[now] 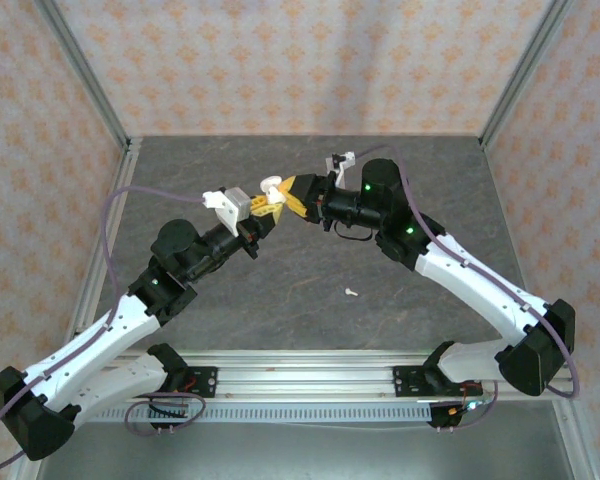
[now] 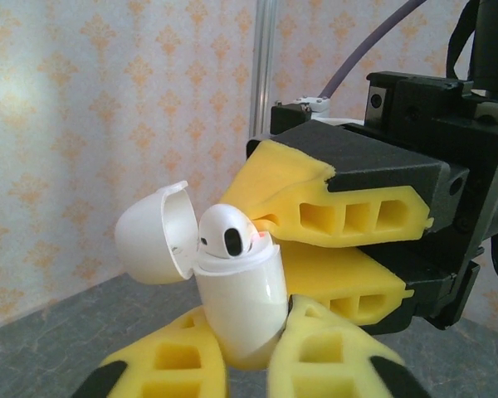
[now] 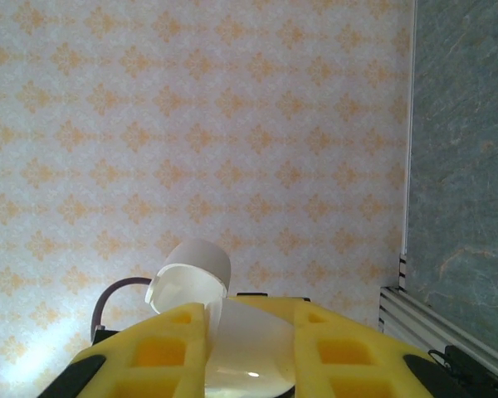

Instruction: Insert wireless bluetooth earbuds into charging case

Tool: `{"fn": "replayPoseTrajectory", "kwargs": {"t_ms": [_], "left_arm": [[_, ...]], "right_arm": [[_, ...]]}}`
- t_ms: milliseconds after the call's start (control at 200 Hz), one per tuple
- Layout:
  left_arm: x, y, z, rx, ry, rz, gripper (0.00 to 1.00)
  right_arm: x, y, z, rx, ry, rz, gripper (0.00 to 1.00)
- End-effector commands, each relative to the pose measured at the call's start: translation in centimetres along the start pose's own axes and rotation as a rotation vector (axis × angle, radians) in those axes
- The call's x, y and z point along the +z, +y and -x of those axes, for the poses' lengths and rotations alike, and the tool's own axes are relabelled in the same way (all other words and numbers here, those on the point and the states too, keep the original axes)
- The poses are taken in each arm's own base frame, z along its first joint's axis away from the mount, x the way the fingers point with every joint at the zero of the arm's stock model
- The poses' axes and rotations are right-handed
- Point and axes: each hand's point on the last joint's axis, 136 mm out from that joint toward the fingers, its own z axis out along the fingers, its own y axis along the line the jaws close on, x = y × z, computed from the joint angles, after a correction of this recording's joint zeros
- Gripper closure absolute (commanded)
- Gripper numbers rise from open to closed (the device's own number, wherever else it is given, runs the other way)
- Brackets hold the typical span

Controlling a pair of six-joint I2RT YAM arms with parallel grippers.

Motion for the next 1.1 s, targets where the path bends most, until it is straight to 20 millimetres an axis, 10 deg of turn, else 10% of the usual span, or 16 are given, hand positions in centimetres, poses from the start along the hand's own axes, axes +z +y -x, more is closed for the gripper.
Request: {"fn": "replayPoseTrajectory", "kwargs": {"t_ms": [0,230,1096], "left_arm": [[-0.2,-0.7,2.0,-0.020,-0.031,-0.028,0.81],[-0.8,-0.5,1.7,-0.028,-0.001,-0.009,0.57],[0.2,-0.8,2.1,-0.063,-0.040,-0.041,0.67]], "right_arm": [[-0.2,0.7,-0.6,-0.074,0.010,0.031,0.89],[-1.0,1.0,-0.5,-0.167,-0.020,0.018,0.91],[-0.6,0.5,-1.7,-0.185,0.039,0.018,0.92]]}}
